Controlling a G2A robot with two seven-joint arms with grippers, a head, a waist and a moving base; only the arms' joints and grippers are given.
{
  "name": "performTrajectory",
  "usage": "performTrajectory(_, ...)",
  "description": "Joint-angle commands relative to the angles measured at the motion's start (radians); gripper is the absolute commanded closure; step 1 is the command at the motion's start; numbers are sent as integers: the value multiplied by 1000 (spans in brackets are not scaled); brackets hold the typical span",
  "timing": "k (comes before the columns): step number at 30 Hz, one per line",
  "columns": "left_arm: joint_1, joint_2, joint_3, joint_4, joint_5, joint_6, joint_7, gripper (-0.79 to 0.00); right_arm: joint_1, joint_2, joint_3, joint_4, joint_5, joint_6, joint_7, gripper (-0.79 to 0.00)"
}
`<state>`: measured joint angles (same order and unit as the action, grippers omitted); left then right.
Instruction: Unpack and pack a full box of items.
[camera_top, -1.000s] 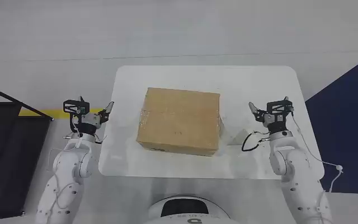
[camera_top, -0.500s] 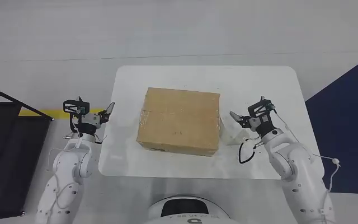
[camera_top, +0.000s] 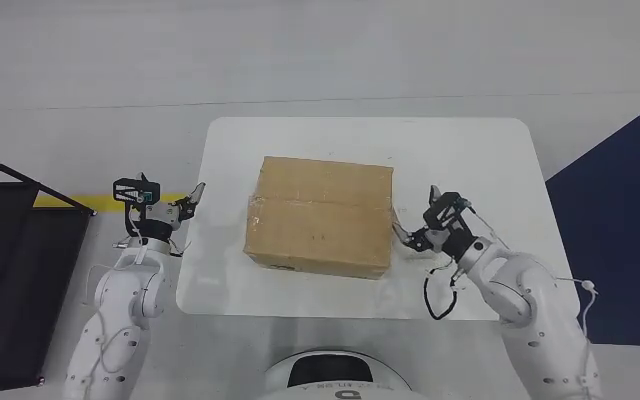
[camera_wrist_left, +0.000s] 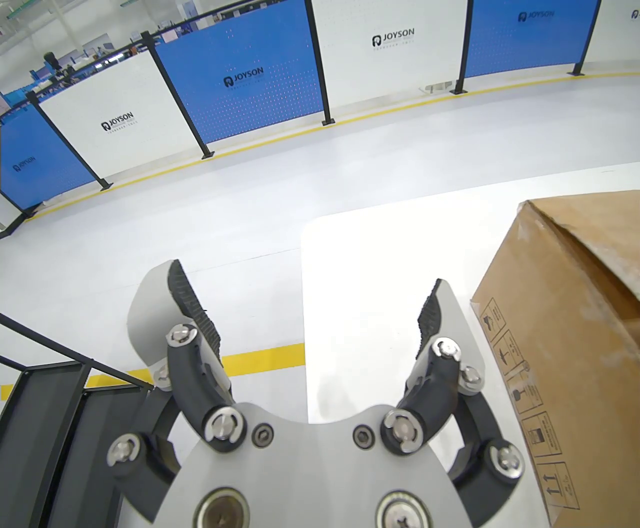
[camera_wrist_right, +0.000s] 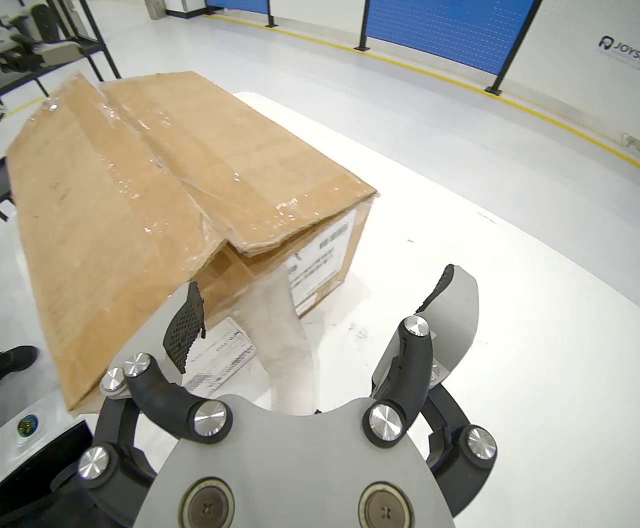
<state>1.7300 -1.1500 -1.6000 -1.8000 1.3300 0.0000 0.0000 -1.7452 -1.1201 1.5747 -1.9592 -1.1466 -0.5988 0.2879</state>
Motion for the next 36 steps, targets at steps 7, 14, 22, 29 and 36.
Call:
performTrajectory(7, 0, 0, 0, 0, 0, 0, 0, -785, 8, 15, 2, 4, 222, -208, 64, -785)
performTrajectory(14, 0, 0, 0, 0, 0, 0, 0, -785, 16, 52, -32, 47, 502, -413, 197, -785)
performTrajectory(22, 0, 0, 0, 0, 0, 0, 0, -785, 16, 102, 2, 37, 535, -413, 309, -785)
performTrajectory(29, 0, 0, 0, 0, 0, 0, 0, -785, -3, 86, 7, 1, 236, -170, 121, -785)
performTrajectory(36, 0, 0, 0, 0, 0, 0, 0, -785, 74, 63, -144, 49, -7, 94, 39, -785)
